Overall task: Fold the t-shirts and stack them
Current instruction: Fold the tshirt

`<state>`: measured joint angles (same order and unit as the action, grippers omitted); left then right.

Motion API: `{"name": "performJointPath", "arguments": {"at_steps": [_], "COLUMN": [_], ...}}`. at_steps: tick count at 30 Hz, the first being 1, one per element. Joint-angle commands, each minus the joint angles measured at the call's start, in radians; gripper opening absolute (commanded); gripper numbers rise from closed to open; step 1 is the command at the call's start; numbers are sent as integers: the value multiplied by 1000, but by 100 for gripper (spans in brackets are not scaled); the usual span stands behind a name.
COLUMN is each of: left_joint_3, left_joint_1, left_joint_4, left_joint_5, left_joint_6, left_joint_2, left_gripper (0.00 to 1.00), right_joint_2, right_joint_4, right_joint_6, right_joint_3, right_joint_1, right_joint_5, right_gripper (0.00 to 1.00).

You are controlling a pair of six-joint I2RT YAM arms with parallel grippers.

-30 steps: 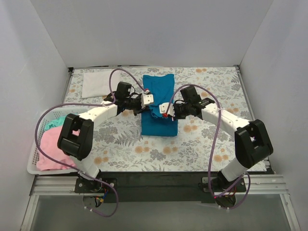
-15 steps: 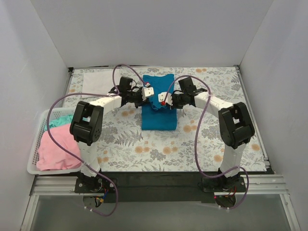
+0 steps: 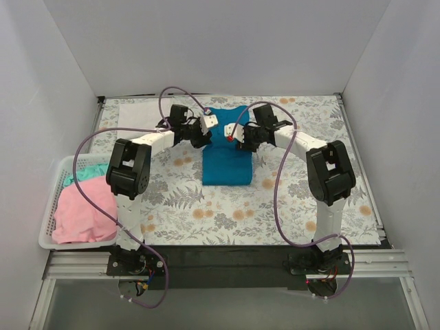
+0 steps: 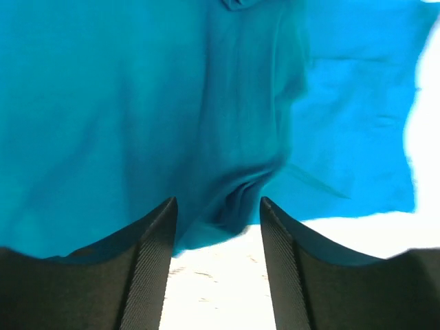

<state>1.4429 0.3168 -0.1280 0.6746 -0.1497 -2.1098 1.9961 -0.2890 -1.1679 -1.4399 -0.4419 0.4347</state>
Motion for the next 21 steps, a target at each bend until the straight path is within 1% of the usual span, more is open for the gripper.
{"name": "performJointPath", "arguments": {"at_steps": [1,2,4,5,6,7,8,9,10,11,13,16,17,21], "left_joint_3": [80,74,-10,-47,-88,-148,-179,-208,-272,-301,-393,-456,-482,-503], "left_joint_1": [-77,-85,-90,-88,-88,-85,-81,-71,-62,-35,17,74,82,102], "left_joint_4": [15,-2,-18,-18,-18,-21,-51,-62,-68,-77,-78,-68,-56,-29], "left_joint_5": [-21,-1,9,32,45,62,81,107,111,108,95,62,56,31], "left_joint_6": [143,206,207,205,213,219,217,205,200,187,127,64,53,22], "left_joint_2": [51,94,158,225,261,287,312,356,376,398,447,470,467,439], "left_gripper": [37,39,41,46,50,51,51,53,53,53,54,54,54,54], "right_joint_2": [-72,-112,-157,-202,-226,-247,-285,-302,-319,-347,-365,-356,-340,-304], "right_joint_4": [27,2,-51,-102,-125,-142,-160,-191,-197,-203,-203,-193,-188,-125], "right_joint_6": [63,65,47,45,43,40,37,36,34,36,39,71,80,109], "right_joint_3": [-88,-88,-59,-41,-21,28,54,82,145,173,246,279,286,325], "right_joint_1": [31,34,35,37,32,31,26,10,-3,-15,-63,-115,-124,-139], "right_joint_5": [-20,-16,-2,25,36,50,70,78,84,90,87,76,72,52], "right_gripper": [58,59,57,55,53,52,48,46,45,42,42,42,44,48]}}
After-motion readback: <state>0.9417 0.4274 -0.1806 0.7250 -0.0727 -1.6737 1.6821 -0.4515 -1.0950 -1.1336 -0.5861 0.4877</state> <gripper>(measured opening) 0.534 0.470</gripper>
